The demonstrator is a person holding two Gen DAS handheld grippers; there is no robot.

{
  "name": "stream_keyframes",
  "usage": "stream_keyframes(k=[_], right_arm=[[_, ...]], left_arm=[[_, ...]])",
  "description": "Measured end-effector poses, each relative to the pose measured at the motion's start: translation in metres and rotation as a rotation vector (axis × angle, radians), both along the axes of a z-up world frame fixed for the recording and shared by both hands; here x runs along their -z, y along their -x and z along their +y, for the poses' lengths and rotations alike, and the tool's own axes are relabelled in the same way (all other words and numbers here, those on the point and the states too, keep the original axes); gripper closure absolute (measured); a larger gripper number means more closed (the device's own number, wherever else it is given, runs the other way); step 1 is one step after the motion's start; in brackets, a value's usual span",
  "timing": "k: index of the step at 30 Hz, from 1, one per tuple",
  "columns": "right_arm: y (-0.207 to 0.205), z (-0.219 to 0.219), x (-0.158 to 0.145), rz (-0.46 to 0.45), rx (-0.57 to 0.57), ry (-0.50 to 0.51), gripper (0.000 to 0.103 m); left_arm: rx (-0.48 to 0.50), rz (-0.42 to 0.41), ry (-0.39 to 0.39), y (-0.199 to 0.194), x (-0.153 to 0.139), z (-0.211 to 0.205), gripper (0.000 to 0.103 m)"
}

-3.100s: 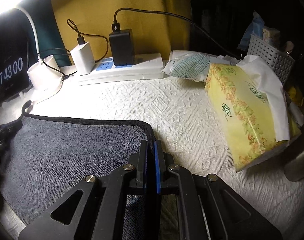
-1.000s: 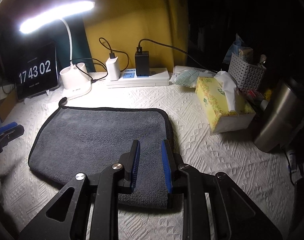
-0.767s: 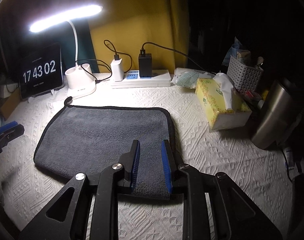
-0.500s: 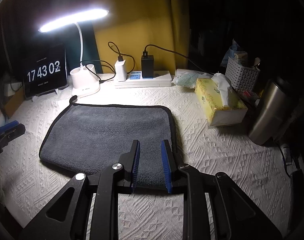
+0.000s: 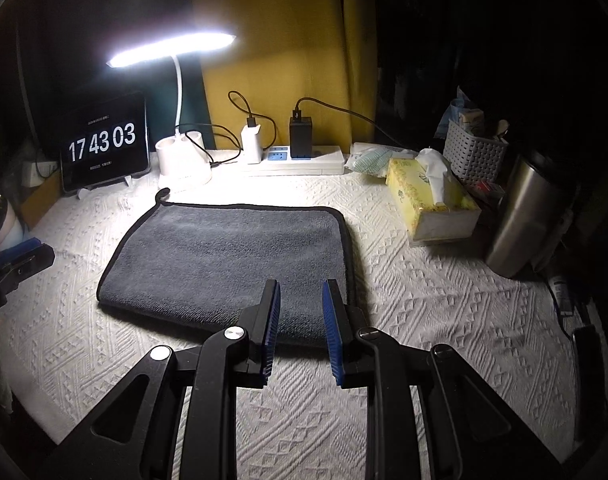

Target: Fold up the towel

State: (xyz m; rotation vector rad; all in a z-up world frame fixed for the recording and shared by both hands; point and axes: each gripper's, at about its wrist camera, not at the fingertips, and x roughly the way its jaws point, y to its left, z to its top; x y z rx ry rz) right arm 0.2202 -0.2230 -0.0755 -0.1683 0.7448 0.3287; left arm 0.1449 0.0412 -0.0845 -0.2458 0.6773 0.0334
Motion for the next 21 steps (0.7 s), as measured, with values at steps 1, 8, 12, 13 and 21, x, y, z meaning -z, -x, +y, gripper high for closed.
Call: stream_keyframes(k=[1, 8, 12, 13, 21], right_arm=[[0.002, 0.0, -0.001, -0.002, 0.0, -0.001, 0.08], [0.021, 0.0, -0.007, -0.019, -0.006, -0.004, 0.08], [0.033, -0.002, -0.011, -0.031, -0.003, -0.006, 0.08], [0.035, -0.003, -0.012, -0.033, -0.003, -0.006, 0.08], [0.055, -0.006, -0.02, -0.056, -0.001, -0.011, 0.08]], left_arm=[[0.0, -0.003, -0.001, 0.003, -0.001, 0.0, 0.038], [0.003, -0.026, -0.008, 0.02, -0.007, -0.006, 0.037], [0.005, -0.044, -0.005, 0.03, -0.012, -0.008, 0.032], [0.006, -0.047, -0.005, 0.032, -0.012, -0.008, 0.031], [0.015, -0.083, -0.008, 0.051, -0.022, -0.013, 0.023]])
